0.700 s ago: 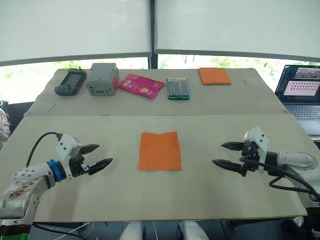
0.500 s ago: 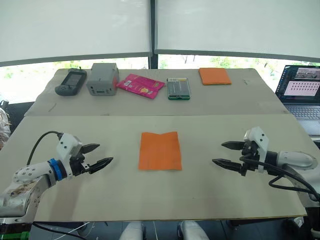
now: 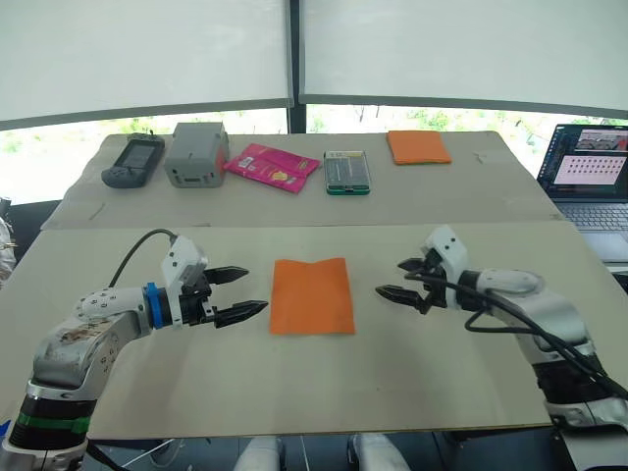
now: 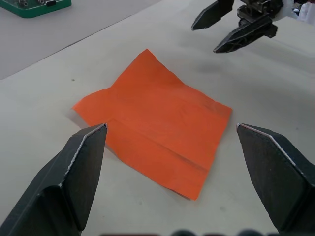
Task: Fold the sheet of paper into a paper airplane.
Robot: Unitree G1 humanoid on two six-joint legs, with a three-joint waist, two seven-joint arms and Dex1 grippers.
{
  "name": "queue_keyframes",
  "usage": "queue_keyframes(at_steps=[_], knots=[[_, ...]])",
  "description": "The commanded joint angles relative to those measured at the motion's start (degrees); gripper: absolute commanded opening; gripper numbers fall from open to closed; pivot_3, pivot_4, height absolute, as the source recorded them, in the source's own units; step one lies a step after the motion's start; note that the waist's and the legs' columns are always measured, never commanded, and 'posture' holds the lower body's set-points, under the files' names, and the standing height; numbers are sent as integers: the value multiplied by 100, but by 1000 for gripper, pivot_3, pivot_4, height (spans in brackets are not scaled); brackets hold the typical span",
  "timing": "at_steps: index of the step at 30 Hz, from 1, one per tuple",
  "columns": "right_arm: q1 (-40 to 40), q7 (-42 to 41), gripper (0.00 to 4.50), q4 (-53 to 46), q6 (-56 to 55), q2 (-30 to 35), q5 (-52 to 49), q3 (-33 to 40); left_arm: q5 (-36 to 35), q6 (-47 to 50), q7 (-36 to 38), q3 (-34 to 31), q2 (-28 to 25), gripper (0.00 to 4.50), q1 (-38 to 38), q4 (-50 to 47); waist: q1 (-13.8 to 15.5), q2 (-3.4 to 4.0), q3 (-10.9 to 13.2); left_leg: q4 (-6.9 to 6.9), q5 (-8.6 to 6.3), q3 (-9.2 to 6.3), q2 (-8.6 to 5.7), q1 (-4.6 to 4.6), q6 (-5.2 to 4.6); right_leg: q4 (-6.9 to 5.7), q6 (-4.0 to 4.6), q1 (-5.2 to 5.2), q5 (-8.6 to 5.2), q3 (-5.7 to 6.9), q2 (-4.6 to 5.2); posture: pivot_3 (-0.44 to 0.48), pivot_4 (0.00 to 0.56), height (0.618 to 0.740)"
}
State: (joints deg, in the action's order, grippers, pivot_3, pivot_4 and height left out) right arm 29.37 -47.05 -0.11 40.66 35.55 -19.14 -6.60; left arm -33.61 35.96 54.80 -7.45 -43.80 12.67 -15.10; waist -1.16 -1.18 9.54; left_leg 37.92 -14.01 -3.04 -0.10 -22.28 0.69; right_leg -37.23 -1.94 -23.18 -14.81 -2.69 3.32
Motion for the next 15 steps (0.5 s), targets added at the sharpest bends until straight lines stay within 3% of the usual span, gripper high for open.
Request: queue_keyframes(at_steps=[1, 6, 15], knots=[[393, 243, 4500, 674, -139, -557, 149, -118, 86, -75, -283, -139, 71, 4457, -45, -115, -13, -1, 0, 0, 0, 2, 0, -1, 0, -1, 1, -1, 0, -1, 0, 0, 150, 740], [895, 203, 4500, 1465, -302, -1283, 294, -300, 142, -110, -457, -176, 101, 4457, -373, -270, -44, 0, 0, 0, 1, -5, 0, 5, 1, -14, 1, -6, 2, -8, 4, 0, 150, 740], [960, -19, 1563, 1524, -126, -1664, 171, -248, 125, -128, -603, -324, 125, 4500, -520, -211, -45, -1, 0, 0, 7, -11, -2, 9, 12, -40, 1, -13, 2, -8, 6, 0, 150, 740]])
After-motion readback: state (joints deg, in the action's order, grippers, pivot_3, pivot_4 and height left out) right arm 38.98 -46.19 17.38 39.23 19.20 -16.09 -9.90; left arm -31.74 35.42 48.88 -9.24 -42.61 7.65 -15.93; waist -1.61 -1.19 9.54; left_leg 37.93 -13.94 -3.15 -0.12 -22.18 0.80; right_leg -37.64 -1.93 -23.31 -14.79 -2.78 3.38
